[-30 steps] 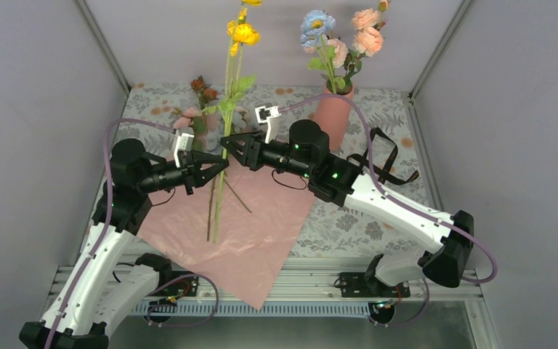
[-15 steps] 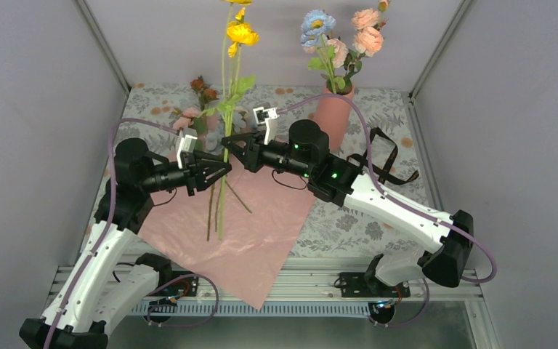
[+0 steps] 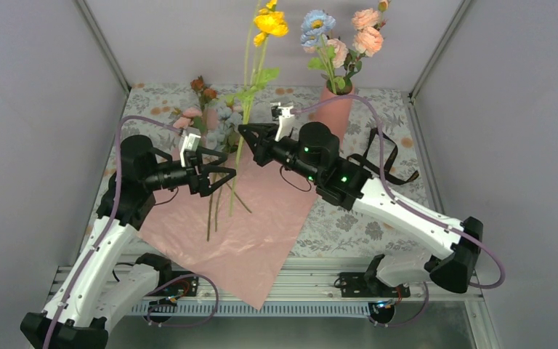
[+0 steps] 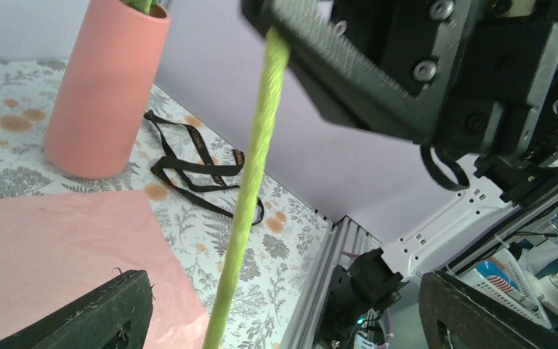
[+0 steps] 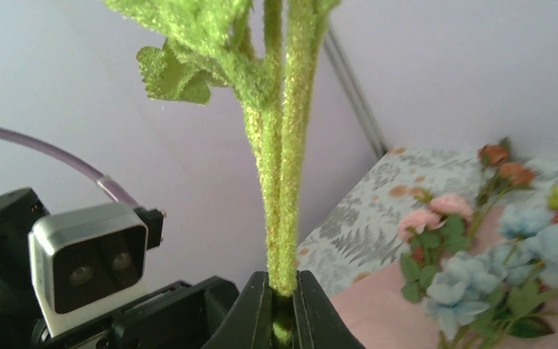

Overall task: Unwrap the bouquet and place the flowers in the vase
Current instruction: Insert the fake flower into the vase.

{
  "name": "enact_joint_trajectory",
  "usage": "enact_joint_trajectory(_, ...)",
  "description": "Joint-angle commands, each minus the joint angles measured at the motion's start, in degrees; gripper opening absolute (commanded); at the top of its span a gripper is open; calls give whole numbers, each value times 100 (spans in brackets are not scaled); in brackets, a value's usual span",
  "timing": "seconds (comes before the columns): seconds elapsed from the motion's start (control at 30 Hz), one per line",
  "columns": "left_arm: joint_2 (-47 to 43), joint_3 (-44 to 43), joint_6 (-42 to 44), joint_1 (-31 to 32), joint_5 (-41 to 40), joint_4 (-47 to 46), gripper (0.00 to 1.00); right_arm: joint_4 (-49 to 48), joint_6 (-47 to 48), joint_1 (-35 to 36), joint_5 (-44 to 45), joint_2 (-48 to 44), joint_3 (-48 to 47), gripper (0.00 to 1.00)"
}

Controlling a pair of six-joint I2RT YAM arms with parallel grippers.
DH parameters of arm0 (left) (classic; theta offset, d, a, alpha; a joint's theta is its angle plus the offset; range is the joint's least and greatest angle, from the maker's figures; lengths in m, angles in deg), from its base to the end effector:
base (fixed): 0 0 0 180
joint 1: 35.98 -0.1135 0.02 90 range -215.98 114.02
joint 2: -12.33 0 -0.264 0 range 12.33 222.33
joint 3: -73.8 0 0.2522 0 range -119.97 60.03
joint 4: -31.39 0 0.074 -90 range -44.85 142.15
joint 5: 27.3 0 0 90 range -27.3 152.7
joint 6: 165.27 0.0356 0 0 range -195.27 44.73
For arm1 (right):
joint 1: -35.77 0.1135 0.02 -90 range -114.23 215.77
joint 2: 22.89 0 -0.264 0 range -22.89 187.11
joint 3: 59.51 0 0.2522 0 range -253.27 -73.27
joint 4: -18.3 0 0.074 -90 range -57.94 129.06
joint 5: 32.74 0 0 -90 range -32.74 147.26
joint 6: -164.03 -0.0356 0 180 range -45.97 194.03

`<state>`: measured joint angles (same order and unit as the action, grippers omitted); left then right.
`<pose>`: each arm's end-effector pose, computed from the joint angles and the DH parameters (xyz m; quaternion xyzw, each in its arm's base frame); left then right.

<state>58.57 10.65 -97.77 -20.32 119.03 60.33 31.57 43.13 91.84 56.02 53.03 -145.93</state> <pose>0.1561 -0.0745 0.3580 0.2555 0.7018 -0.5280 0.4042 0.1742 0.2603 0.4102 -0.1650 0.7049 0.4804 0.4951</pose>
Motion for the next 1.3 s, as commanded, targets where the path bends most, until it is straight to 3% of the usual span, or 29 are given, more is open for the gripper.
enact_joint_trajectory(0.0, -10, -191, 178, 13, -204, 133, 94, 36, 519, 5, 939, -450, 26, 4)
enact_joint_trajectory(0.13, 72, -185, 266, 9, -478, 244, 100, 251, 872, 0, 1593, -688, 24, 4)
enact_joint_trajectory(0.63, 259, 204, 935, 18, -1803, 564, 100, 199, 3046, -69, 4231, -976, -840, 4)
enact_joint_trajectory(1.27, 86, 289, 1081, 10, -2087, 703, 100, 228, 3868, -1093, 4462, -410, -2155, 4)
